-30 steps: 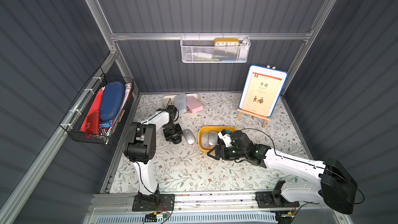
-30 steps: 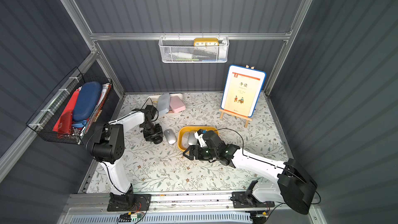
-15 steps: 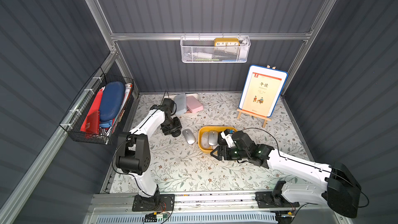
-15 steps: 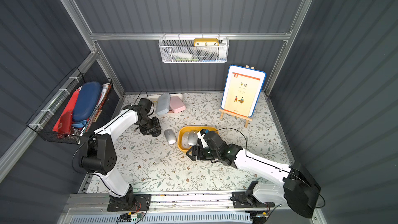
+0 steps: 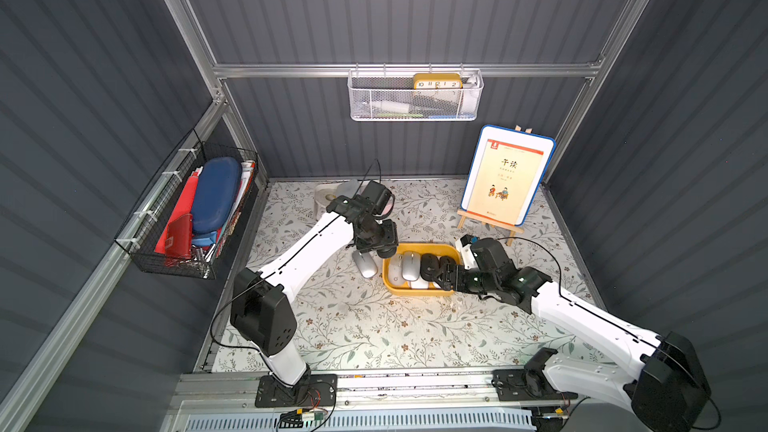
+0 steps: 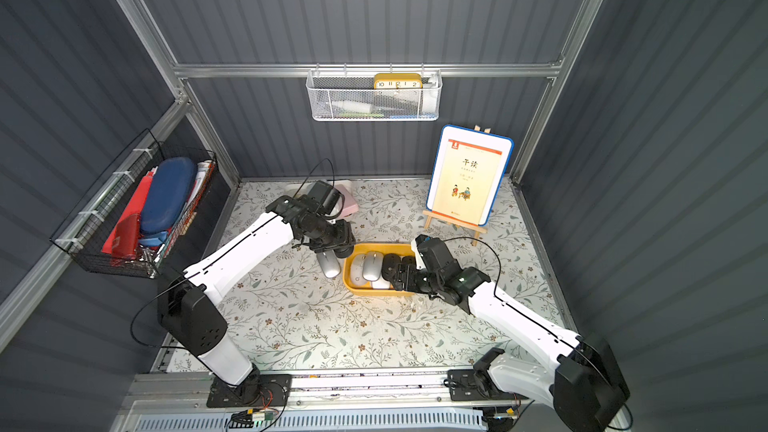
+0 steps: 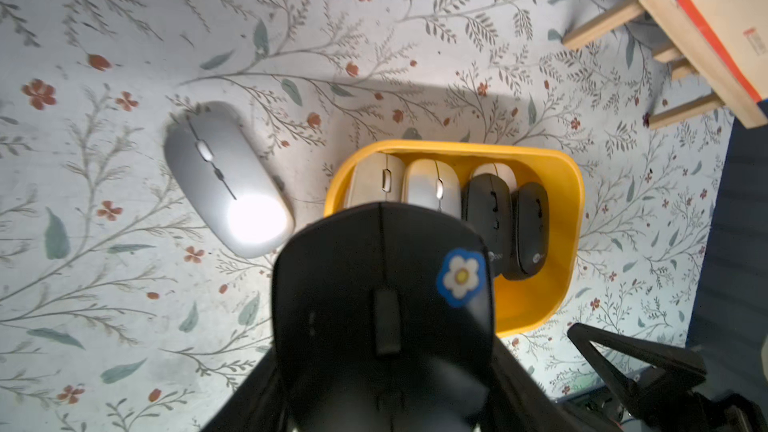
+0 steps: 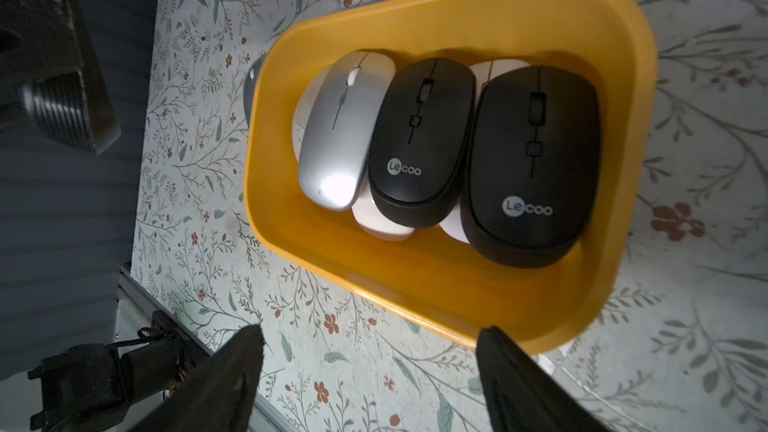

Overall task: Put the mouse in the storage box
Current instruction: Place the mouse in the storage box.

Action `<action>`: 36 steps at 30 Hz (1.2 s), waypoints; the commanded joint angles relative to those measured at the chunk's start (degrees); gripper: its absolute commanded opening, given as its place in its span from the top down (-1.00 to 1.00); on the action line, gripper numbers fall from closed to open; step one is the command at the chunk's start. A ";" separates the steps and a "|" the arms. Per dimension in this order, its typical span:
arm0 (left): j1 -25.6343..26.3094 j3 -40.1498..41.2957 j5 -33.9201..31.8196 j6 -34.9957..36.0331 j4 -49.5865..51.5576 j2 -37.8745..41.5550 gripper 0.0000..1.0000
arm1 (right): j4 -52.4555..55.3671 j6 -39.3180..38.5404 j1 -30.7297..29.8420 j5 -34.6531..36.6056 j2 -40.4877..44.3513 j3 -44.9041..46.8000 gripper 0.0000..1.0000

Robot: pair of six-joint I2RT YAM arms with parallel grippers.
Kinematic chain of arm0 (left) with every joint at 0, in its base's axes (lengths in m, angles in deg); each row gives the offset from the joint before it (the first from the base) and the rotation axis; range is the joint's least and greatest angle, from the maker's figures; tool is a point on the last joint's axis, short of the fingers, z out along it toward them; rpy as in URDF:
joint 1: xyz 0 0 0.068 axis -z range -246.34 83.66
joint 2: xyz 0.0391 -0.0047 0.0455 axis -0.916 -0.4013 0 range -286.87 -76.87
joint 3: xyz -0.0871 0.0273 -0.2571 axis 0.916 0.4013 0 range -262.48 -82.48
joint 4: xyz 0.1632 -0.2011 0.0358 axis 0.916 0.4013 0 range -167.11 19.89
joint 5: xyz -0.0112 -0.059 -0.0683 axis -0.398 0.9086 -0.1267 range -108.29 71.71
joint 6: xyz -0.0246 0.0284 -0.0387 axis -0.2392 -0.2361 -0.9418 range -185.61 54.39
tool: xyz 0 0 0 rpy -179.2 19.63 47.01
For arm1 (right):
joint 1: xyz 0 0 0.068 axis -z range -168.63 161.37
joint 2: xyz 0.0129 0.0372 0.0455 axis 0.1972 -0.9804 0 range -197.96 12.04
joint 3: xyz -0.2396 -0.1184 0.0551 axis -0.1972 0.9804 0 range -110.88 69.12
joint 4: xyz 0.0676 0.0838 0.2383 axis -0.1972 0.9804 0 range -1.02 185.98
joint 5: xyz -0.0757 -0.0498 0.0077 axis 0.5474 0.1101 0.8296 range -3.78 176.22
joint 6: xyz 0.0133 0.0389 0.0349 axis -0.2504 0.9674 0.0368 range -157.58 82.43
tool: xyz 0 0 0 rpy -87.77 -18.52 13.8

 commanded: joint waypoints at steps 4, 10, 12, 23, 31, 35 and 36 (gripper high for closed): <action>3.17 2.77 3.23 -1.20 -1.98 -2.27 -0.22 | 2.22 -1.09 0.43 -3.33 1.27 -0.14 -0.70; 4.09 4.95 5.95 -0.12 -4.39 -4.31 -0.23 | 1.10 -0.29 0.38 -4.45 1.51 1.36 -0.70; 4.15 5.33 6.10 0.29 -5.01 -5.28 -0.23 | 1.26 -0.33 0.38 -4.98 1.51 1.19 -0.70; 4.17 4.80 5.93 2.85 -6.59 -10.32 -0.25 | 1.03 0.03 0.43 -5.69 2.38 2.68 -0.69; 4.16 4.19 5.40 3.00 -6.57 -12.51 -0.25 | -0.54 0.90 0.39 -6.38 2.47 4.31 -0.69; 4.12 3.66 4.70 2.94 -5.91 -13.44 -0.29 | -1.27 0.89 0.38 -7.02 2.23 4.28 -0.69; 4.18 3.66 4.65 2.77 -5.78 -13.31 -0.30 | -1.28 0.83 0.38 -7.11 2.09 4.25 -0.69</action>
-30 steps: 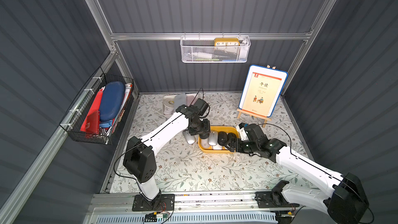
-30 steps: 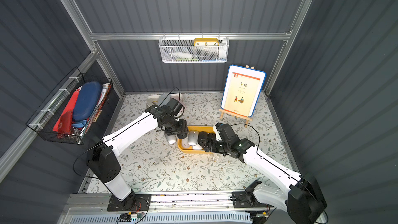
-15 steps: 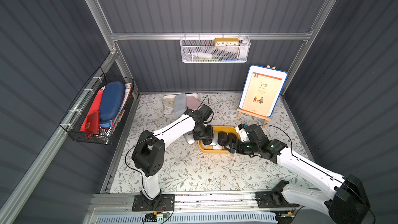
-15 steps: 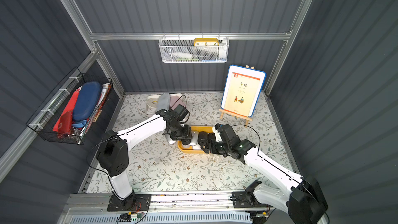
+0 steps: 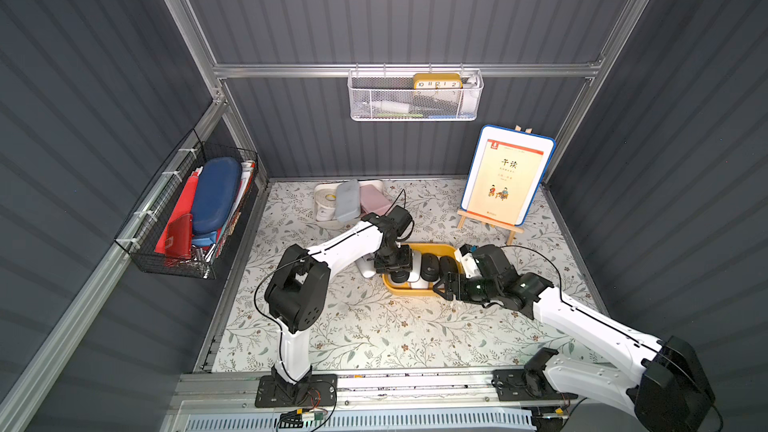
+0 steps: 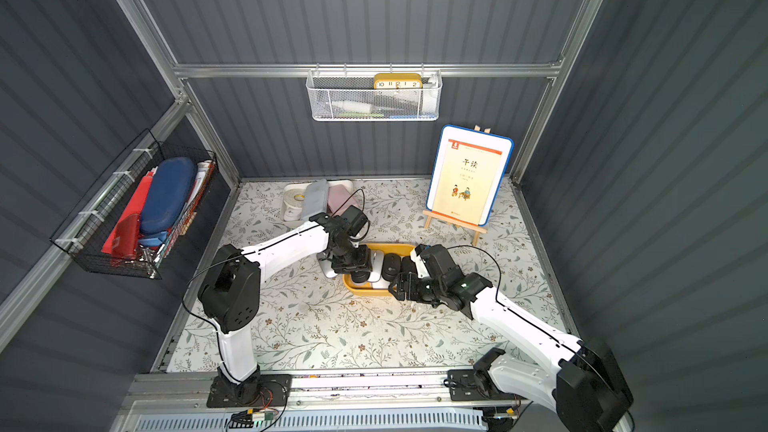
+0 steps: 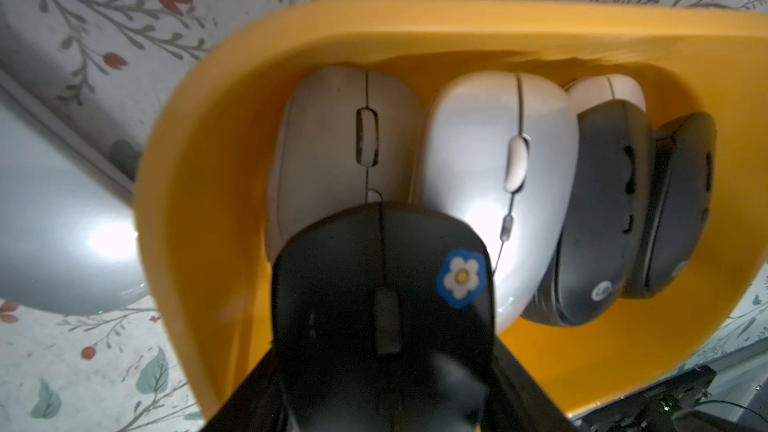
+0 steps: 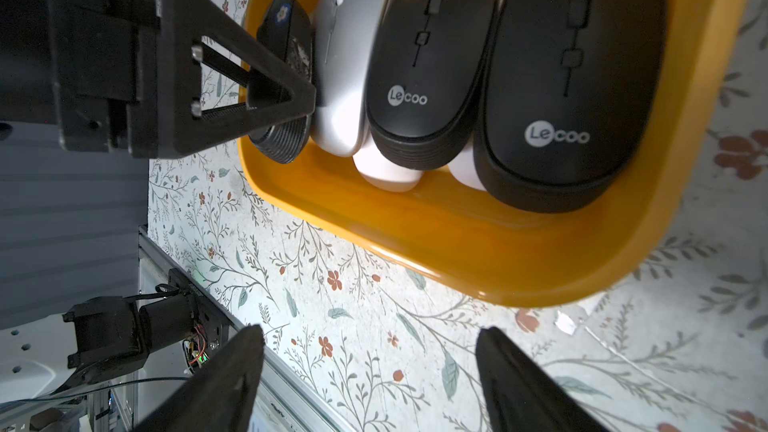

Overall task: Put the mouse in the storage box
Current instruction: Place the mouse in the storage box, then pick up the mouse from the center of the board.

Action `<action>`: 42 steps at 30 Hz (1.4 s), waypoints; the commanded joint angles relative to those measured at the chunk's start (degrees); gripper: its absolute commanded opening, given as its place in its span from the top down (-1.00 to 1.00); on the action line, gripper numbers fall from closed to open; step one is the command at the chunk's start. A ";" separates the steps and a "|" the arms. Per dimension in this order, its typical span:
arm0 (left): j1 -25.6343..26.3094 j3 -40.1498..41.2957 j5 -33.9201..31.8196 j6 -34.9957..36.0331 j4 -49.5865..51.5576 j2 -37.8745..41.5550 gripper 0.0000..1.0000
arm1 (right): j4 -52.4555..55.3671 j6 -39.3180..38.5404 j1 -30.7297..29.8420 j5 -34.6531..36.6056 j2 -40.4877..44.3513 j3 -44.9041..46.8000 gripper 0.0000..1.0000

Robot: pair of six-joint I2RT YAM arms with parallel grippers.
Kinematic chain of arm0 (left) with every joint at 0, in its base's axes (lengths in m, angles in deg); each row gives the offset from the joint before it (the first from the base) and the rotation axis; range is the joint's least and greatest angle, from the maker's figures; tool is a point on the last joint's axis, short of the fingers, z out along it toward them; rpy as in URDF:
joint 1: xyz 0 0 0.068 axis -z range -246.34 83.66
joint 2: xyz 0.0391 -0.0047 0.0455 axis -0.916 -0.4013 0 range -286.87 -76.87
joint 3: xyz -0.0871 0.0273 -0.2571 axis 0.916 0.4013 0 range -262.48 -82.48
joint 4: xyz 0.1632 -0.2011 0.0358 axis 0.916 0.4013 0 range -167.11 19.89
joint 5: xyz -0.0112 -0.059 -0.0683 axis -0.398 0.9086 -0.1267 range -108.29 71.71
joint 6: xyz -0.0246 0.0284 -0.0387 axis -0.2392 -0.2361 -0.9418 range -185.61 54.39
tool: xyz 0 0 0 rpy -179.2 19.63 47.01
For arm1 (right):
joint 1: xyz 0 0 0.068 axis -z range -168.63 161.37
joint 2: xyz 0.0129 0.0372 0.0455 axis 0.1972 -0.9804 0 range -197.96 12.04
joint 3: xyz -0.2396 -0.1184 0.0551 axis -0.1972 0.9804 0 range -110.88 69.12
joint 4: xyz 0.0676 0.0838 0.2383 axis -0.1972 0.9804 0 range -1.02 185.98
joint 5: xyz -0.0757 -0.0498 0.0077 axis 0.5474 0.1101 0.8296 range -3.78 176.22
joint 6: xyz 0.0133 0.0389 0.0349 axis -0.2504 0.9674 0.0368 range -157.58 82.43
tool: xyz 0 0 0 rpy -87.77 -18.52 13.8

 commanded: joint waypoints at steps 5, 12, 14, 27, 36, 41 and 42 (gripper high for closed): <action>0.24 -1.54 -1.13 0.60 1.28 1.04 -0.42 | -2.07 0.28 0.07 -1.97 -0.71 0.50 -0.70; 0.30 -2.67 -2.20 0.57 3.05 2.71 -0.49 | -3.06 0.65 0.00 -2.62 -1.39 0.60 -0.70; 0.27 -3.67 -2.41 0.55 3.57 3.31 -0.50 | -3.04 0.74 -0.01 -2.62 -1.26 0.68 -0.70; 0.07 -11.55 -8.23 -1.17 9.50 6.28 -0.51 | -4.15 1.71 -1.90 -2.62 -1.33 0.52 -0.70; -15.78 -3.05 -3.89 -1.35 4.79 10.93 -0.51 | -3.04 0.66 -2.71 -3.26 -0.94 -1.65 -0.71; -19.03 0.76 -1.63 -1.02 3.20 7.07 -0.50 | -5.26 0.13 -7.11 -2.68 -2.66 -3.73 -0.78; -19.35 1.33 -1.74 -1.12 2.65 6.42 -0.50 | -6.76 0.63 -8.42 -2.22 -3.21 -4.07 -0.78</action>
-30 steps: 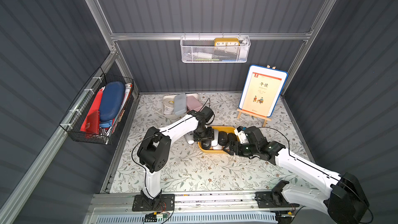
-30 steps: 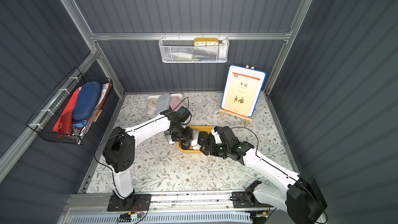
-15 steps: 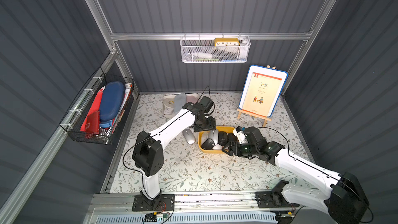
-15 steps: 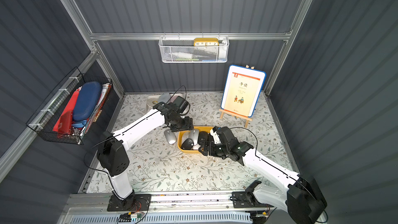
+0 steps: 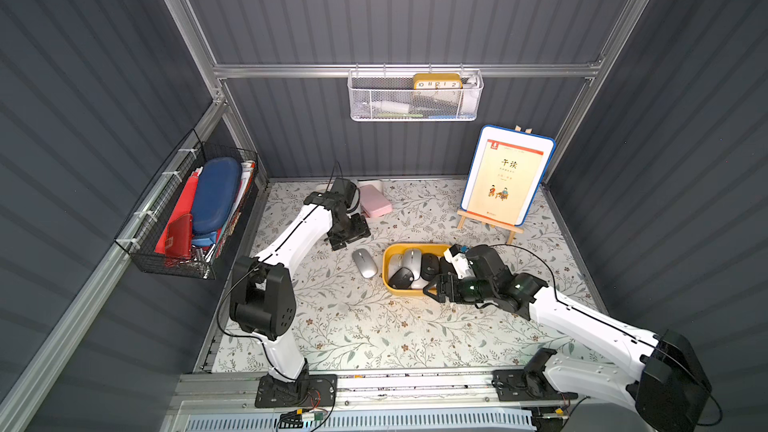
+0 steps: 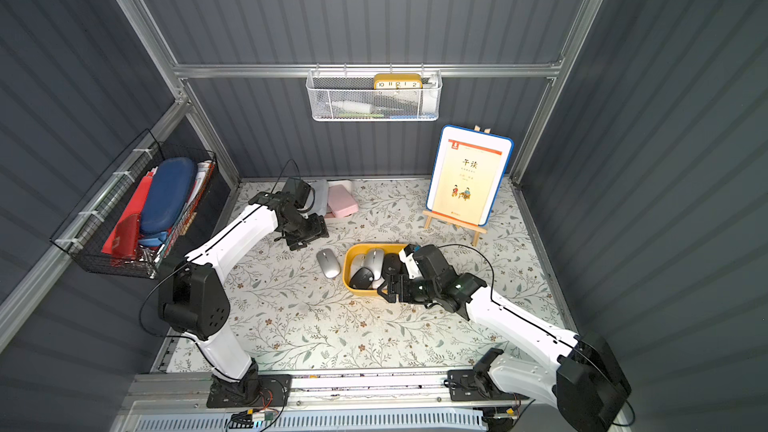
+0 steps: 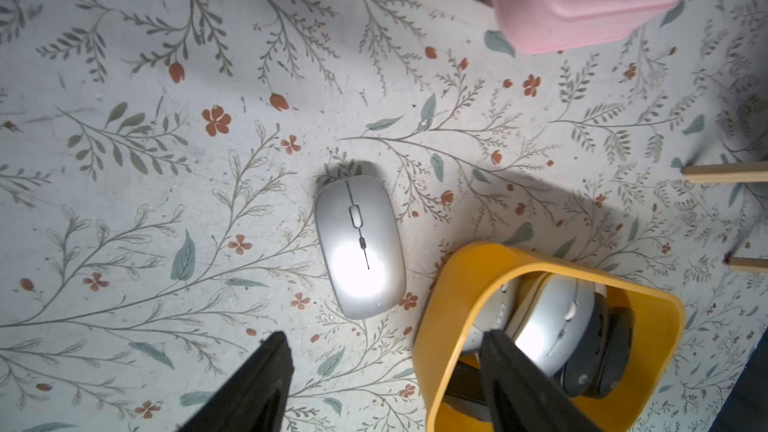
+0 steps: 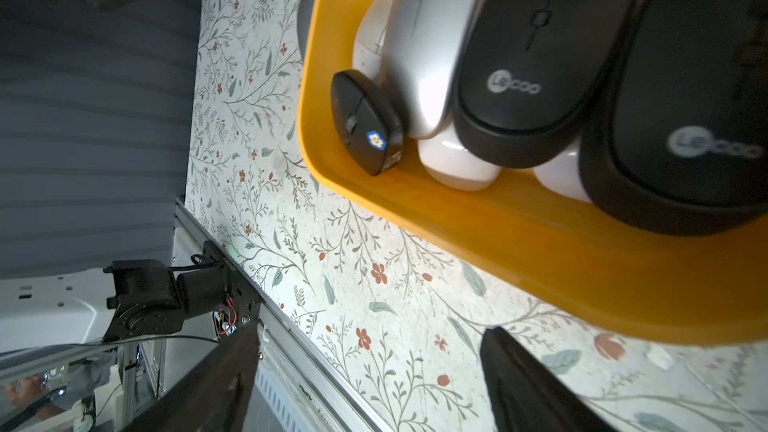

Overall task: Put the mouse in the storage box
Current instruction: Pick up the mouse from the center of the board.

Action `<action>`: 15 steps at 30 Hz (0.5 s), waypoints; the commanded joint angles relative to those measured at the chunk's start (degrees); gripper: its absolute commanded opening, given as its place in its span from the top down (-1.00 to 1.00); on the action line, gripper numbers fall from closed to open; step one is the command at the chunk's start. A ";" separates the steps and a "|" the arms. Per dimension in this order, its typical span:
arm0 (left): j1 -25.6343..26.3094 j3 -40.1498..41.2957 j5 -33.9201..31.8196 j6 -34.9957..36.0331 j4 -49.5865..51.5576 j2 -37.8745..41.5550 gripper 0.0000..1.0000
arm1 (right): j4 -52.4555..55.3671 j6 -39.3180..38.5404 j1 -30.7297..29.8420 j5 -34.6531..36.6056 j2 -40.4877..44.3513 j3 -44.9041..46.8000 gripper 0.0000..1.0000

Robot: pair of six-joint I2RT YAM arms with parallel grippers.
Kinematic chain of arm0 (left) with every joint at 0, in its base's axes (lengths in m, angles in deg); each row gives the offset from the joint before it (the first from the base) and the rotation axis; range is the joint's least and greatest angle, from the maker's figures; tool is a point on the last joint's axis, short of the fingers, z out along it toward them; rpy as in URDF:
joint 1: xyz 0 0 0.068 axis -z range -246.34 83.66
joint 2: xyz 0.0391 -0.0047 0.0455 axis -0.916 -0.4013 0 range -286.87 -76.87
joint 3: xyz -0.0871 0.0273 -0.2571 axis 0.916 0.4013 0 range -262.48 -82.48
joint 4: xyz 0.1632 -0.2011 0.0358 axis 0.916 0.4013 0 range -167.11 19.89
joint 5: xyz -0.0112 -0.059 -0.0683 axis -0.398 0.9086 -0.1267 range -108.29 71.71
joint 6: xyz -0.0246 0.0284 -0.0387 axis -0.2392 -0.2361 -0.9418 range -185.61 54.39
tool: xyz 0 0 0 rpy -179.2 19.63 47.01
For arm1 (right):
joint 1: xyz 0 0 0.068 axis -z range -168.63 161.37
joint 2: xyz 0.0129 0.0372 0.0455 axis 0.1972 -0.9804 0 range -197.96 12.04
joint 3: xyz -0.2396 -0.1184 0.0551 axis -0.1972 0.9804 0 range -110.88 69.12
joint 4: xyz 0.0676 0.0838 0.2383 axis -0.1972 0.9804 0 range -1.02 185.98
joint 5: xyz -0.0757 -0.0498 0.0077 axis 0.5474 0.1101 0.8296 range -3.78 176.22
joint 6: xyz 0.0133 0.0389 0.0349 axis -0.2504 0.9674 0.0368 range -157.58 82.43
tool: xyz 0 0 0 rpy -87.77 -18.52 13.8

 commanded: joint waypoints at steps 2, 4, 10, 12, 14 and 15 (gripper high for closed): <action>-0.56 3.19 2.95 0.44 -3.00 -3.32 -0.50 | -8.45 2.35 -5.84 1.03 -3.32 -2.36 -0.80; -1.36 3.59 3.41 0.61 -4.16 -5.28 -0.50 | -11.93 4.61 -8.47 1.74 -7.23 -3.63 -0.80; -1.51 1.87 4.13 1.79 -5.75 -8.81 -0.51 | -13.55 5.55 -13.46 4.02 -13.43 -7.65 -0.81; -1.52 0.82 4.02 2.91 -4.83 -10.37 -0.51 | -13.60 5.59 -13.69 3.85 -13.54 -7.45 -0.81; -1.51 0.25 3.91 3.87 -4.41 -11.70 -0.51 | -12.95 5.19 -13.75 4.02 -13.00 -7.02 -0.81; -1.51 0.30 3.91 4.08 -4.40 -12.11 -0.51 | -12.71 5.17 -13.70 4.26 -12.69 -6.81 -0.81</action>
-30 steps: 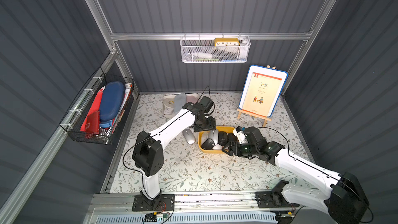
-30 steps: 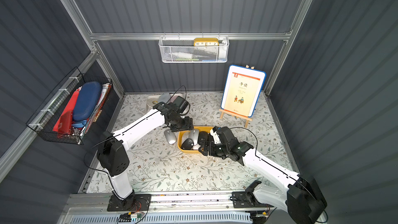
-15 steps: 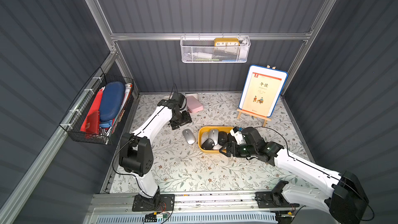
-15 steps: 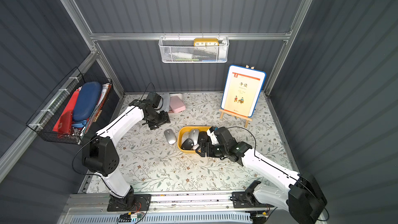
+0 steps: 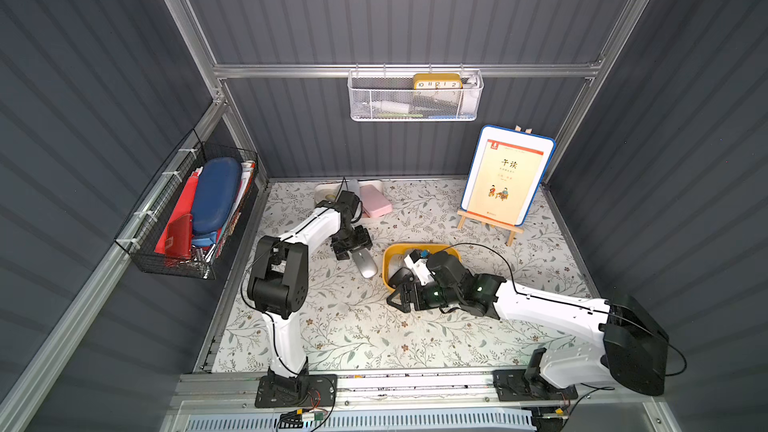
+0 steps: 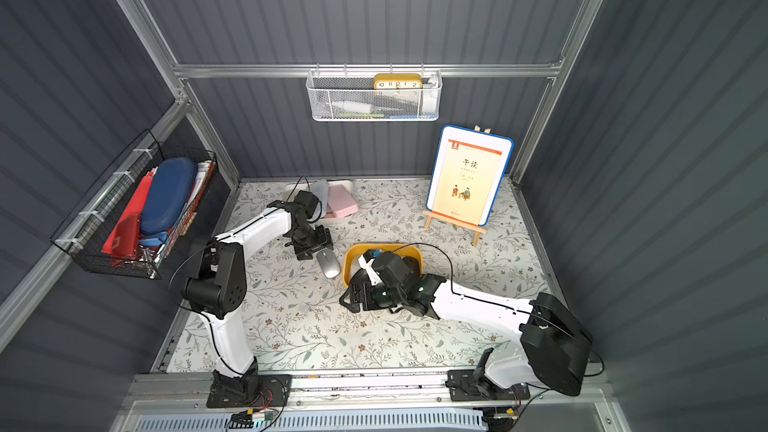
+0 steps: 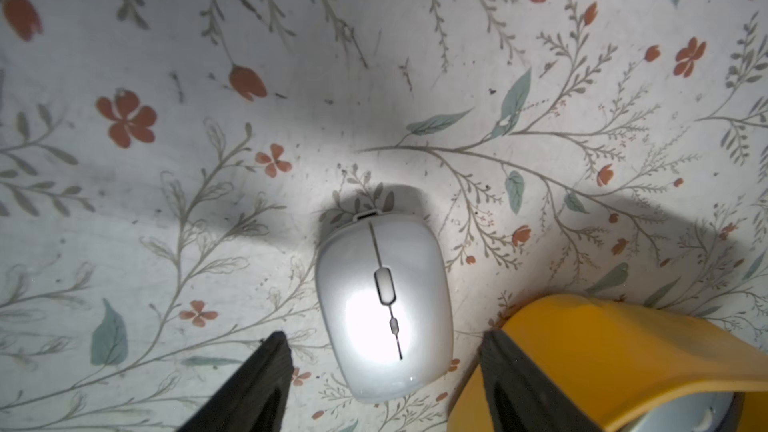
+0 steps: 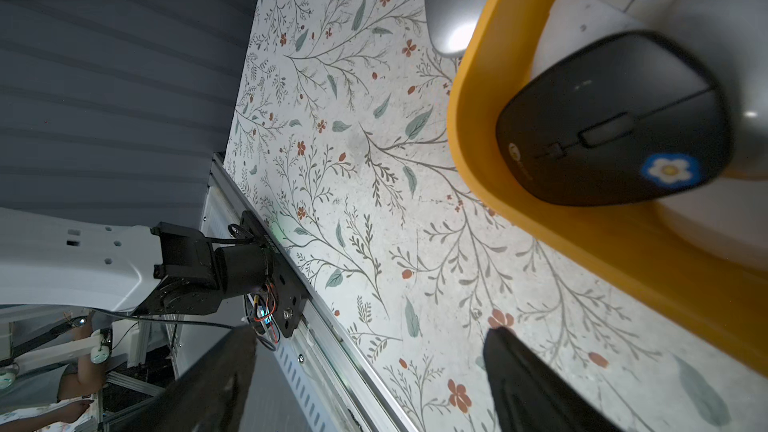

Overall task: Put the mouse in the storage box
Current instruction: Pick up the mouse from the center of the board.

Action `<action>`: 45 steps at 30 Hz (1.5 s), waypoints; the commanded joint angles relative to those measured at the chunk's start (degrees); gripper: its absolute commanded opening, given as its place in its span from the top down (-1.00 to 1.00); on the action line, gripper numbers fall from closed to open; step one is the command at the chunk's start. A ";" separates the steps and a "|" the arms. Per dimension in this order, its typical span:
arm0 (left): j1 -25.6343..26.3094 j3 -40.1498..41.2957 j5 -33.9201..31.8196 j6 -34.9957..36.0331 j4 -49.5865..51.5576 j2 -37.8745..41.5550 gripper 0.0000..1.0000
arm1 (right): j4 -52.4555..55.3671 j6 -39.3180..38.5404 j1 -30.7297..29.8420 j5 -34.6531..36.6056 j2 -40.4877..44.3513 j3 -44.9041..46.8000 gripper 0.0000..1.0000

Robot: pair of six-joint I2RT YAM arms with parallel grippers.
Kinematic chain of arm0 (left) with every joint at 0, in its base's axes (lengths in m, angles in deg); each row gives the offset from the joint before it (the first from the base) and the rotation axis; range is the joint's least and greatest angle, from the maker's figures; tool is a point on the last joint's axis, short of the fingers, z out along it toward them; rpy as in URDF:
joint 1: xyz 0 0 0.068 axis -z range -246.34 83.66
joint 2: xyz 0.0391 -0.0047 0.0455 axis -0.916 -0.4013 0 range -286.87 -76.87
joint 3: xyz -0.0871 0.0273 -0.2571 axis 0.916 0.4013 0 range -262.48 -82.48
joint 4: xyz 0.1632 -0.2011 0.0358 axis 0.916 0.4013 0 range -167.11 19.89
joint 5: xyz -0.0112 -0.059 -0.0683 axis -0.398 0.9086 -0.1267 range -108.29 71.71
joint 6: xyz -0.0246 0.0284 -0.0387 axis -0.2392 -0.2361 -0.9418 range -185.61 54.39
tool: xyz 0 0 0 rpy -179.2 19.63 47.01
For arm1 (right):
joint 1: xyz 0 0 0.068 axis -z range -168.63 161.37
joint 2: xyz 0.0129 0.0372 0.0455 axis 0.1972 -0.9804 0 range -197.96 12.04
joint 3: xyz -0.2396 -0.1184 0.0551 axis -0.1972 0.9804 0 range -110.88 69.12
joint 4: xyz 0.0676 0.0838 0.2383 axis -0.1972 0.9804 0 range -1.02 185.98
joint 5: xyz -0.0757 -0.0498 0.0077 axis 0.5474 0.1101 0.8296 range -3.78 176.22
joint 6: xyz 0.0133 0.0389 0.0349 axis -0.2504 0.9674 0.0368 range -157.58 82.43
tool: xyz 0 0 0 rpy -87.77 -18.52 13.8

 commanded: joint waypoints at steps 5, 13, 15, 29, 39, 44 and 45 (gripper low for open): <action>-0.13 -0.93 -0.03 3.43 0.18 -3.22 -0.50 | 1.31 0.62 -0.22 2.46 3.08 0.58 -0.81; 0.38 -0.06 2.54 2.94 -2.26 -4.08 -0.51 | 2.65 0.30 -0.22 3.52 5.54 1.87 -0.82; 1.02 -0.99 2.72 2.90 -2.19 -4.81 -0.51 | 2.68 0.30 -0.22 3.43 5.61 2.25 -0.82; 5.29 2.60 1.14 1.68 -0.19 -5.58 -0.50 | 4.44 -0.45 -0.22 6.55 8.10 3.76 -0.82; 6.46 4.18 -1.32 3.51 3.39 -4.16 -0.36 | 4.43 -0.53 -0.22 6.86 8.13 3.94 -0.81; 6.55 4.65 -1.48 3.70 2.96 -3.69 -0.07 | 4.93 -0.32 -0.22 7.47 8.78 4.37 -0.81; 6.55 4.64 -1.72 3.57 2.83 -3.43 -0.06 | 4.97 -0.28 -0.22 7.48 8.83 4.54 -0.81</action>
